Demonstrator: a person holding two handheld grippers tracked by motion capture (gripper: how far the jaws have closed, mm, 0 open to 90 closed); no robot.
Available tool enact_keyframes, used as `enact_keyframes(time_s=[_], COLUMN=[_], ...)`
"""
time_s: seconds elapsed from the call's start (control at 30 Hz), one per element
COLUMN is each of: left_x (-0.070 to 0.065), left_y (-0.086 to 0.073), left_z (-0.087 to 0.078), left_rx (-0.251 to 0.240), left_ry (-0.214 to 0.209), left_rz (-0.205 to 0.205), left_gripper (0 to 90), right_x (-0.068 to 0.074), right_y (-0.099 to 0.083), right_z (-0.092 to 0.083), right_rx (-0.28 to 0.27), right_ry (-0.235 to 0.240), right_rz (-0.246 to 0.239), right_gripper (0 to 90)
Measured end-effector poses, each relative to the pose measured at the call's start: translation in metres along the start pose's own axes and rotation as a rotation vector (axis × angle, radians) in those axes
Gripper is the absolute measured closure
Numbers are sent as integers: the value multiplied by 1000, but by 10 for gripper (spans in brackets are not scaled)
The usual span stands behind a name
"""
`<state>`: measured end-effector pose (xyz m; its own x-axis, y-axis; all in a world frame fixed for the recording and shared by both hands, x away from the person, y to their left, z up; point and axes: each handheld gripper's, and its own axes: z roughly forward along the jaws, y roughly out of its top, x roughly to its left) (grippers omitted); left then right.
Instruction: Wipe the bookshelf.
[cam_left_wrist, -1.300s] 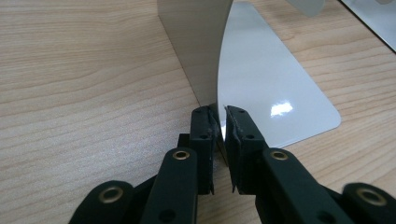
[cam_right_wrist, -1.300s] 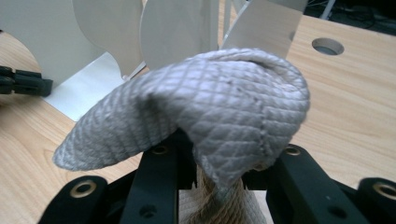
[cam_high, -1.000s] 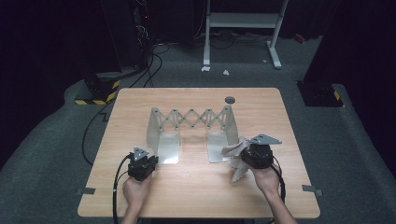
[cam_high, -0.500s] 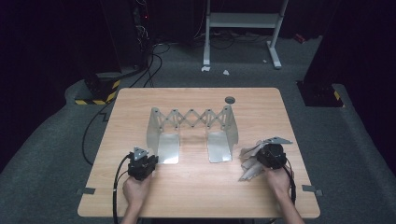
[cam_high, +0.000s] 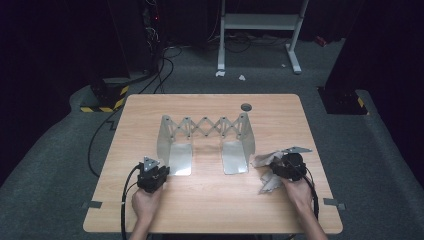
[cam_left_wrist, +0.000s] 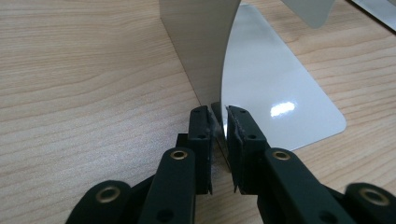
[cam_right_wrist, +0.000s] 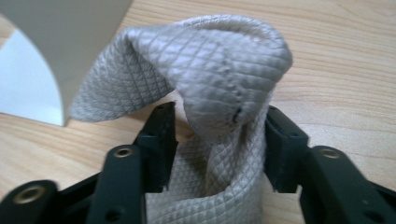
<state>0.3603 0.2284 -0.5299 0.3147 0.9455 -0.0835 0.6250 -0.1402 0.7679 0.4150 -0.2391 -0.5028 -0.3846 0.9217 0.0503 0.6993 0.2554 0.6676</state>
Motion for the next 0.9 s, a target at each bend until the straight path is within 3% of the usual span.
enact_keyframes(time_s=[0.2,0.57,0.9], left_x=[0,0,-1], left_y=[0,0,0], left_z=[0,0,0], left_rx=[-1,-2,2], left_ry=[1,3,8], left_rz=[1,3,7], left_gripper=[792,792,788], right_x=[8,16,13], right_y=[-3,-5,-2], right_z=[-17,-38,-43], right_rx=[-68,-133,-131], right_ry=[16,45,79], right_rz=[-12,-20,10], right_gripper=[404,418,431])
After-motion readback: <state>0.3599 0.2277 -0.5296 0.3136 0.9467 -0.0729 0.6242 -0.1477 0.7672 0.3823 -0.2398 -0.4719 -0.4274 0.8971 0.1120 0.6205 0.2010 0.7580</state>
